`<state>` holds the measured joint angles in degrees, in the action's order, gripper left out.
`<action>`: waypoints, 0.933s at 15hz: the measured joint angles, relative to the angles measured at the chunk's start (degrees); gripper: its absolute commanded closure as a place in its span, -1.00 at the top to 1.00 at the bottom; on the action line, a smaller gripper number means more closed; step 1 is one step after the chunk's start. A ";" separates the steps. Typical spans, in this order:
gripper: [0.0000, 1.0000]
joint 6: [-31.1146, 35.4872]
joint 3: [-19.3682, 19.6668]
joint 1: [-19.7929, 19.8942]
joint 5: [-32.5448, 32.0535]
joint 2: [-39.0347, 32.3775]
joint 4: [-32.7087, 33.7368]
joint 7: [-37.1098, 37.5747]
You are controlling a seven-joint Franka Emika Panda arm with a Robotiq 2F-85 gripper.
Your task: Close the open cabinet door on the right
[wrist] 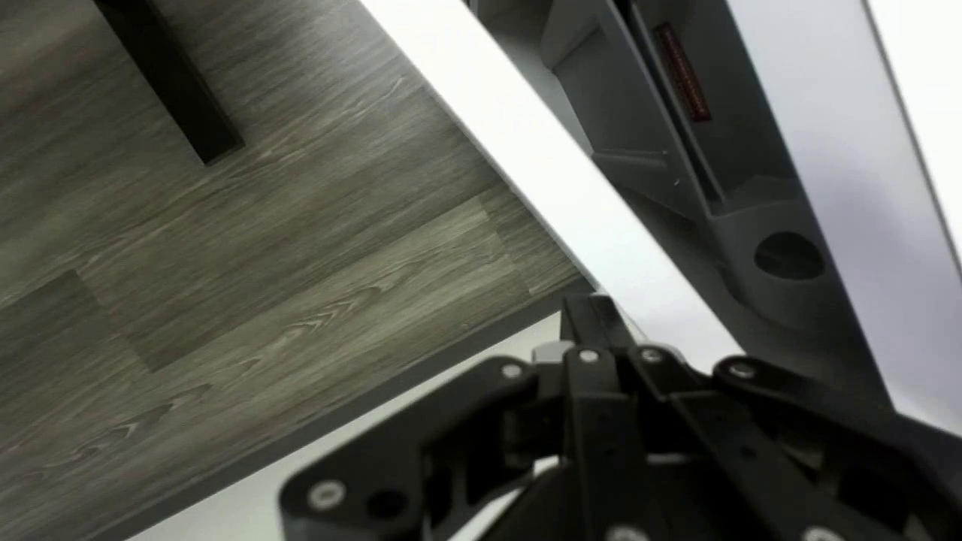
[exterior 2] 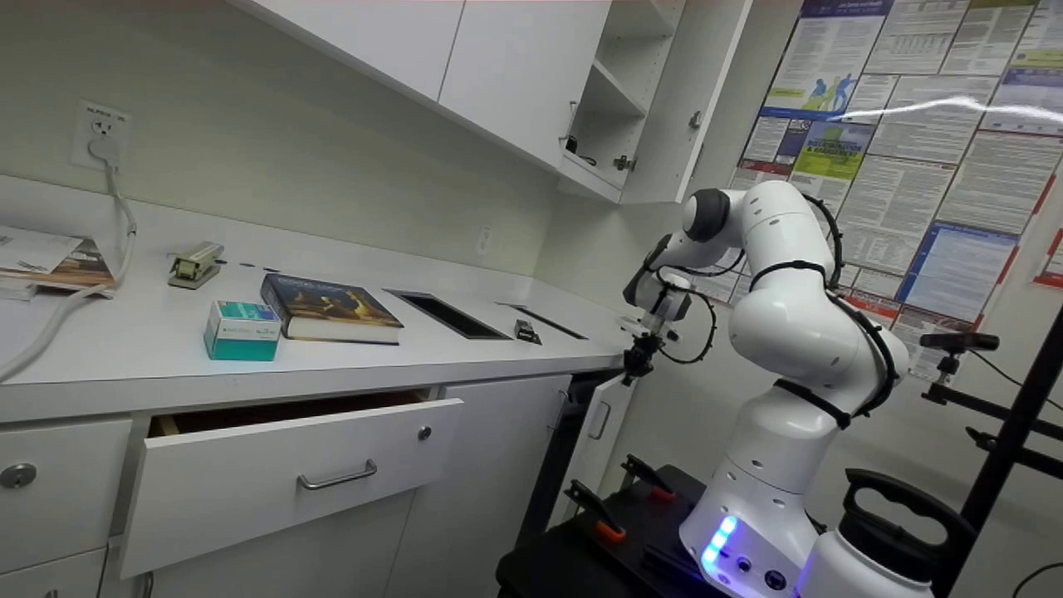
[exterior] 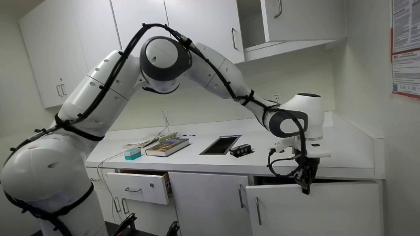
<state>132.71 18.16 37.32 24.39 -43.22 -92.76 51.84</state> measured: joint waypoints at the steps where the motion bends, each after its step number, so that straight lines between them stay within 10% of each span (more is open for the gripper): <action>1: -1.00 1.89 0.09 -0.69 0.00 0.65 -1.22 0.00; 6: -1.00 3.15 3.14 -1.81 -2.43 8.25 -8.52 -4.37; 14: -1.00 -12.89 10.17 -1.89 -20.04 25.41 -15.58 -24.16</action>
<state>119.82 28.33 35.42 4.35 -17.81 -108.34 27.67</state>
